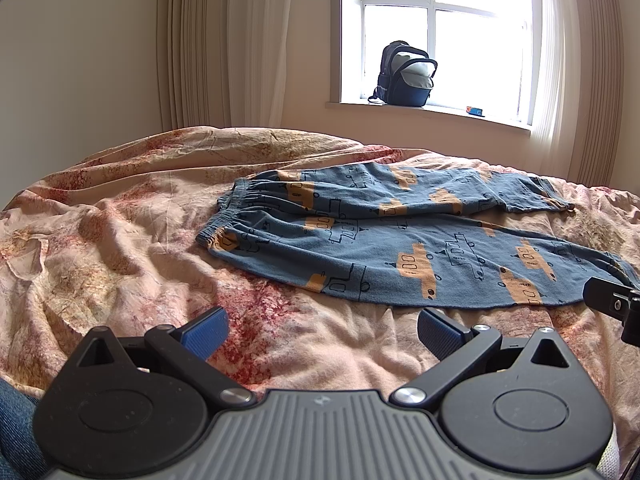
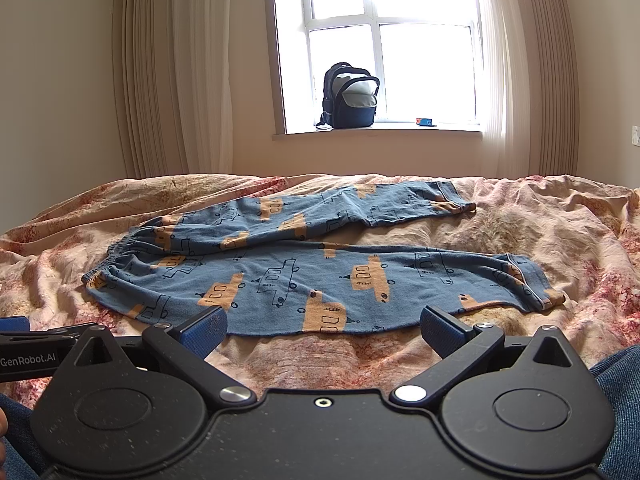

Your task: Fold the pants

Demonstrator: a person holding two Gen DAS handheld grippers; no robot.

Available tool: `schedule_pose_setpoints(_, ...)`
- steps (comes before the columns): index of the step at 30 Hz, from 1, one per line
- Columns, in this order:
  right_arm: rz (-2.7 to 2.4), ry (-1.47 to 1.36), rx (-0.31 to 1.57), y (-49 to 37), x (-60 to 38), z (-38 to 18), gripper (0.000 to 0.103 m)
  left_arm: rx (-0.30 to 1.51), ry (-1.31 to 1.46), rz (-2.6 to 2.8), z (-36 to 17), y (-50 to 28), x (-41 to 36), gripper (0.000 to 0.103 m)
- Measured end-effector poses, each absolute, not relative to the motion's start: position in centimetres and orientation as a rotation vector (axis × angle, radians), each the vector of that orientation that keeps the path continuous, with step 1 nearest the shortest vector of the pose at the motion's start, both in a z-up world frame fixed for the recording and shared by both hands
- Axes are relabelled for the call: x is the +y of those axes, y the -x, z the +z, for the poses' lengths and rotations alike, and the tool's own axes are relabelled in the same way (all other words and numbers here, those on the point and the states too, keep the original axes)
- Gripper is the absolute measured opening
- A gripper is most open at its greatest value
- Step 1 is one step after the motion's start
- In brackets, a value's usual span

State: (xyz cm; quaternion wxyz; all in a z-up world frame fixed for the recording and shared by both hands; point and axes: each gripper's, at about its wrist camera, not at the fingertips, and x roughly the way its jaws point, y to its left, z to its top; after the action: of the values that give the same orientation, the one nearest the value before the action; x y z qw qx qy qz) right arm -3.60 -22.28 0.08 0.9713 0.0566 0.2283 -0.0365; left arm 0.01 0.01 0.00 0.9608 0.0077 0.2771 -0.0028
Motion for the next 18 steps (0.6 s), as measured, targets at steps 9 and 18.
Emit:
schedule_pose_setpoints(9, -0.073, -0.115, 0.461, 3.60, -22.29, 0.08, 0.103, 0.562, -0.015, -0.005, 0.00, -0.01, 0.01, 0.103)
schedule_pose_setpoints(18, -0.075, -0.115, 0.462, 3.60, -22.30, 0.07, 0.103, 0.590, -0.004, 0.004, -0.23, 0.15, 0.26, 0.103)
